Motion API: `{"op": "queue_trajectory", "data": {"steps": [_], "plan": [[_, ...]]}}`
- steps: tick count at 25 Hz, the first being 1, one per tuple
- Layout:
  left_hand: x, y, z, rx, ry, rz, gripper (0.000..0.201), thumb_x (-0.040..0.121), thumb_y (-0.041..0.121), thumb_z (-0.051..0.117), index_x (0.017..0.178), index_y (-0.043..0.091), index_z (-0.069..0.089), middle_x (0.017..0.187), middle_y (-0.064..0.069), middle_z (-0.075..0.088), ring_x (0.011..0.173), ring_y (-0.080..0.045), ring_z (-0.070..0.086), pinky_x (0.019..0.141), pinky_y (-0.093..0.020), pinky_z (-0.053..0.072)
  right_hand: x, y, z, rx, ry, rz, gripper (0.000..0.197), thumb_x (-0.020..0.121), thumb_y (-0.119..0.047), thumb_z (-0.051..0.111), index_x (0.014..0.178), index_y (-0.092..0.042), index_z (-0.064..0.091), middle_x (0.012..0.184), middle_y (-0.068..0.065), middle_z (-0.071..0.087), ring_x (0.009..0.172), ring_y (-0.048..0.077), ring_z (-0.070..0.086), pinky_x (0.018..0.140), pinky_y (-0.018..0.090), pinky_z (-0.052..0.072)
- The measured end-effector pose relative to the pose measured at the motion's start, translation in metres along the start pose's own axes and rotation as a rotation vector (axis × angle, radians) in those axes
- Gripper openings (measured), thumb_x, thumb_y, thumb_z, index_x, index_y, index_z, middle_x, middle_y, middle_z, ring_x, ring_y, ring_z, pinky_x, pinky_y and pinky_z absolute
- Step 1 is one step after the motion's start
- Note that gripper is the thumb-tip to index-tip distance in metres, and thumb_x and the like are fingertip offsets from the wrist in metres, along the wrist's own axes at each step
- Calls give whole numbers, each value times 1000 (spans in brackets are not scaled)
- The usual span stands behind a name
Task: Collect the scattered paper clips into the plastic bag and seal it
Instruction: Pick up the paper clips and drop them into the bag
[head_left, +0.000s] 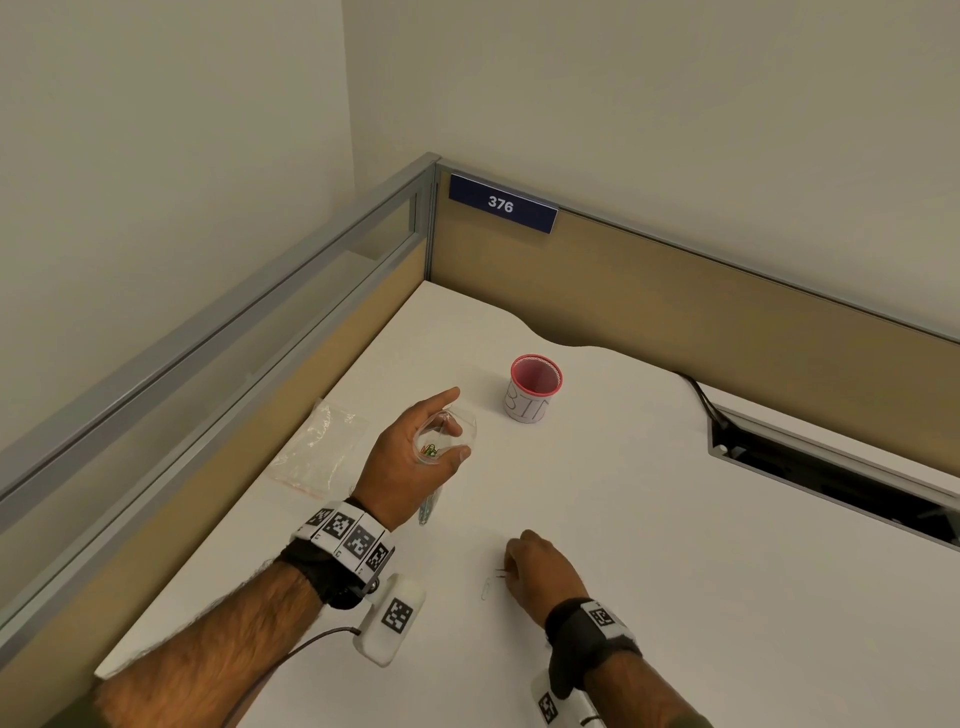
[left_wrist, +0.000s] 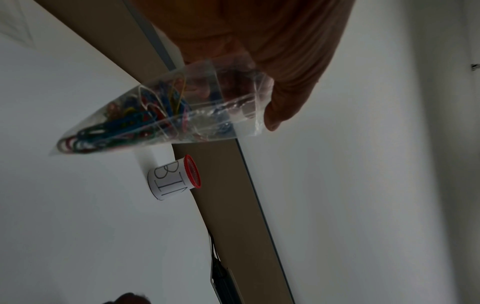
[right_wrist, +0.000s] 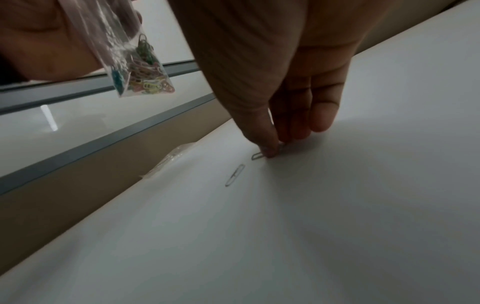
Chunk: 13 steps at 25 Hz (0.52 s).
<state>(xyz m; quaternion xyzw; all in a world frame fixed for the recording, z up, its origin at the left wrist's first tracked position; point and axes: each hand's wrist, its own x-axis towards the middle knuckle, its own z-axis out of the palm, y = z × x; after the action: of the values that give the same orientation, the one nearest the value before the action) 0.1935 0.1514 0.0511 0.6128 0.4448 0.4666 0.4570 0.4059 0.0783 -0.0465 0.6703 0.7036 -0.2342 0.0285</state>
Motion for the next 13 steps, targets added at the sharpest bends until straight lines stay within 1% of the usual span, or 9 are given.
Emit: {"op": "queue_trajectory", "data": {"steps": [1,3,5,7,9,11,13], "plan": [[0,0,1,-1,-5,-2,64,83,8,76,140,24,53,102,4,64,101,-3,61,93,-10,47,0,-2,-2,1,-27,12,7,87,-12,47,85,-17,52,92,1,50,81,19,48,75,32,46],[-1,0,3,5,-17,-4,64,82,11,76,140,25,53,102,3,64,102,-3,61,94,-10,46,3,-3,-5,3,-91,41,8,81,-13,52,83,-19,47,91,0,49,79,19,47,70,30,43],[-2,0,4,0,-28,3,64,81,17,76,140,26,53,102,3,65,104,-6,62,96,-12,46,6,-2,-9,-7,-141,76,12,78,-19,57,83,-20,46,90,-1,49,79,19,48,69,29,40],[-2,-1,3,-6,-25,10,65,79,19,75,140,26,53,102,2,65,105,-9,63,98,-13,46,10,-2,-12,-32,-169,89,16,76,-24,60,84,-20,46,90,-2,49,80,19,48,71,29,41],[-1,0,2,-2,-20,8,64,80,18,75,139,27,53,102,1,65,105,-9,63,98,-14,46,11,-2,-14,-49,-187,93,17,76,-26,61,84,-21,47,91,-2,49,81,19,48,72,30,42],[0,2,2,10,-16,3,64,82,12,76,139,27,53,103,1,65,106,-9,63,98,-16,47,11,-3,-14,-47,-182,94,17,76,-26,62,84,-20,48,91,-1,50,80,19,49,71,29,42],[0,4,2,12,-16,-1,63,83,9,76,139,28,52,103,1,65,105,-7,63,98,-15,47,10,-2,-13,-41,-171,92,16,76,-26,62,83,-20,48,91,-2,49,80,18,49,70,28,42]]}}
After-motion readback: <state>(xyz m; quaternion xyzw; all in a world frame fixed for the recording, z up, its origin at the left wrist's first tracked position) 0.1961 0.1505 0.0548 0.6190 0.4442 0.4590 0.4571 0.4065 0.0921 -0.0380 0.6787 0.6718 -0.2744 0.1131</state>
